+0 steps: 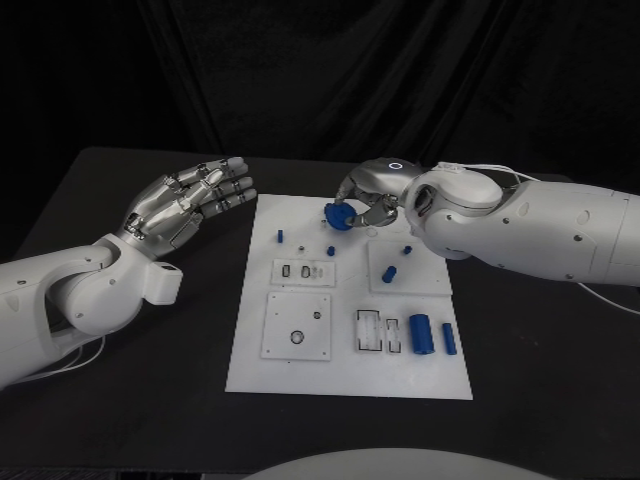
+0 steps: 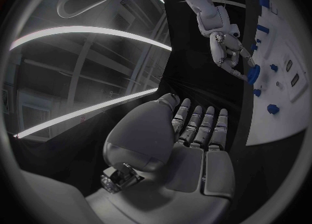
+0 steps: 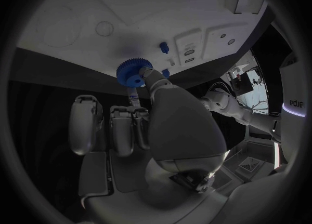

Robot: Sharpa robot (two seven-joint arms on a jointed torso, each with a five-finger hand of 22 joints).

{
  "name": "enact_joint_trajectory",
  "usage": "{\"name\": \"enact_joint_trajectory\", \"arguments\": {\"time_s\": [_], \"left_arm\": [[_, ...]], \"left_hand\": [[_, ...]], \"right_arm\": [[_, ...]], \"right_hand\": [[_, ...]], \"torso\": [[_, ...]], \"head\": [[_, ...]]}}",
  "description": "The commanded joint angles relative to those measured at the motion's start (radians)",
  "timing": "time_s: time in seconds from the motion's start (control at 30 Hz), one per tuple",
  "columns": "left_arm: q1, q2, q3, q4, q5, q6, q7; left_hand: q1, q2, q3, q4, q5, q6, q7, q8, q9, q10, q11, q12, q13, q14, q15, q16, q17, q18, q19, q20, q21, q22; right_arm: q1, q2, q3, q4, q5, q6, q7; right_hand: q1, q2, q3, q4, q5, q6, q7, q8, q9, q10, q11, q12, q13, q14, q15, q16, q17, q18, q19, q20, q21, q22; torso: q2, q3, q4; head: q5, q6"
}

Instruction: Assemble the parts on the task board

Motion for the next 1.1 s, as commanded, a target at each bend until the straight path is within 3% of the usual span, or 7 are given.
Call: {"name": "enact_joint_trajectory", "arguments": {"time_s": [0.03, 0.33, 0.5, 0.67, 0.97, 1.0, 1.1], "left_arm": [[-0.003, 0.004, 0.001, -0.003, -0.003, 0.017, 0.066], [-0.004, 0.014, 0.001, -0.01, -0.003, 0.023, 0.065], [-0.004, 0.016, 0.001, -0.012, -0.003, 0.025, 0.065], [-0.004, 0.018, 0.001, -0.013, -0.003, 0.027, 0.064], [-0.005, 0.02, 0.001, -0.015, -0.003, 0.029, 0.063], [-0.005, 0.02, 0.001, -0.015, -0.003, 0.029, 0.062], [-0.005, 0.02, 0.001, -0.016, -0.003, 0.03, 0.062]], "left_hand": [[-0.01, -0.003, 0.005, 0.001, 0.002, 0.002, 0.005, 0.002, 0.0, -0.001, 0.005, 0.005, 0.002, 0.003, 0.007, 0.006, 0.001, -0.007, 0.008, 0.002, 0.005, -0.001], [-0.011, -0.003, 0.008, 0.001, 0.002, -0.001, 0.006, 0.001, 0.0, -0.002, 0.006, 0.005, 0.002, 0.003, 0.008, 0.006, 0.001, -0.008, 0.008, 0.002, 0.005, -0.001], [-0.011, -0.003, 0.008, 0.001, 0.002, -0.001, 0.006, 0.001, 0.0, -0.002, 0.006, 0.005, 0.002, 0.003, 0.008, 0.006, 0.001, -0.008, 0.008, 0.002, 0.005, -0.001], [-0.011, -0.003, 0.008, 0.001, 0.002, -0.001, 0.006, 0.001, 0.0, -0.002, 0.006, 0.005, 0.002, 0.003, 0.008, 0.006, 0.001, -0.008, 0.008, 0.002, 0.005, -0.001], [-0.012, -0.003, 0.01, 0.0, 0.002, -0.002, 0.006, 0.0, 0.0, -0.002, 0.006, 0.004, 0.001, 0.002, 0.009, 0.006, 0.001, -0.009, 0.008, 0.001, 0.005, -0.001], [-0.012, -0.003, 0.01, 0.0, 0.002, -0.002, 0.006, 0.0, 0.0, -0.002, 0.006, 0.004, 0.001, 0.002, 0.009, 0.006, 0.001, -0.009, 0.008, 0.001, 0.005, -0.001], [-0.012, -0.003, 0.01, 0.0, 0.002, -0.002, 0.006, 0.0, 0.0, -0.002, 0.006, 0.004, 0.001, 0.002, 0.009, 0.006, 0.001, -0.009, 0.008, 0.001, 0.005, -0.001]], "right_arm": [[0.002, 0.019, 0.001, -0.017, -0.005, -0.005, 0.022], [-0.013, 0.078, 0.001, -0.069, -0.005, 0.004, 0.039], [-0.02, 0.095, 0.001, -0.089, -0.005, 0.008, 0.041], [-0.026, 0.104, 0.001, -0.101, -0.005, 0.015, 0.041], [-0.031, 0.11, 0.002, -0.107, -0.005, 0.025, 0.041], [-0.032, 0.111, 0.002, -0.107, -0.005, 0.026, 0.04], [-0.032, 0.112, 0.002, -0.107, -0.005, 0.031, 0.037]], "right_hand": [[-0.008, 0.003, 0.004, 0.003, 0.001, 0.019, -0.026, 0.239, 0.349, 0.106, -0.003, 0.003, 0.263, 0.105, -0.006, 0.003, 0.263, -0.007, 0.006, -0.001, 0.006, 0.132], [-0.012, 0.003, 0.009, 0.005, -0.005, 0.003, -0.022, 0.23, 0.35, 0.106, 0.0, 0.003, 0.263, 0.105, -0.004, 0.003, 0.263, -0.007, 0.005, 0.0, 0.003, 0.131], [-0.011, 0.003, 0.011, 0.005, -0.005, -0.003, -0.019, 0.225, 0.349, 0.106, 0.002, 0.003, 0.263, 0.105, -0.002, 0.003, 0.263, -0.005, 0.002, 0.001, -0.002, 0.128], [-0.012, 0.002, 0.017, 0.005, -0.005, -0.016, -0.013, 0.212, 0.344, 0.106, 0.008, 0.003, 0.263, 0.105, 0.003, 0.003, 0.263, -0.004, -0.002, 0.005, -0.008, 0.125], [-0.02, -0.008, 0.043, 0.011, -0.008, -0.054, 0.011, 0.128, 0.295, 0.106, 0.026, 0.003, 0.263, 0.105, 0.018, 0.003, 0.263, 0.001, -0.014, 0.021, -0.032, 0.116], [-0.021, -0.012, 0.05, 0.012, -0.007, -0.069, 0.015, 0.102, 0.28, 0.106, 0.024, 0.003, 0.263, 0.105, 0.018, 0.003, 0.263, 0.004, -0.019, 0.021, -0.04, 0.112], [-0.023, -0.02, 0.064, 0.013, -0.006, -0.08, 0.019, 0.061, 0.253, 0.106, 0.024, 0.003, 0.263, 0.103, 0.017, -0.003, 0.258, 0.006, -0.024, 0.021, -0.051, 0.108]], "torso": [[0.0, -0.0002, 0.0], [0.003, 0.0022, 0.0047], [0.002, 0.0002, 0.0072], [0.002, 0.0007, 0.0059], [0.002, 0.0016, 0.0061], [0.002, 0.0018, 0.006], [0.002, 0.0015, 0.0059]], "head": [[0.001, -0.001], [-0.003, 0.0], [-0.004, -0.002], [-0.003, -0.005], [-0.003, -0.008], [-0.003, -0.009], [-0.003, -0.01]]}}
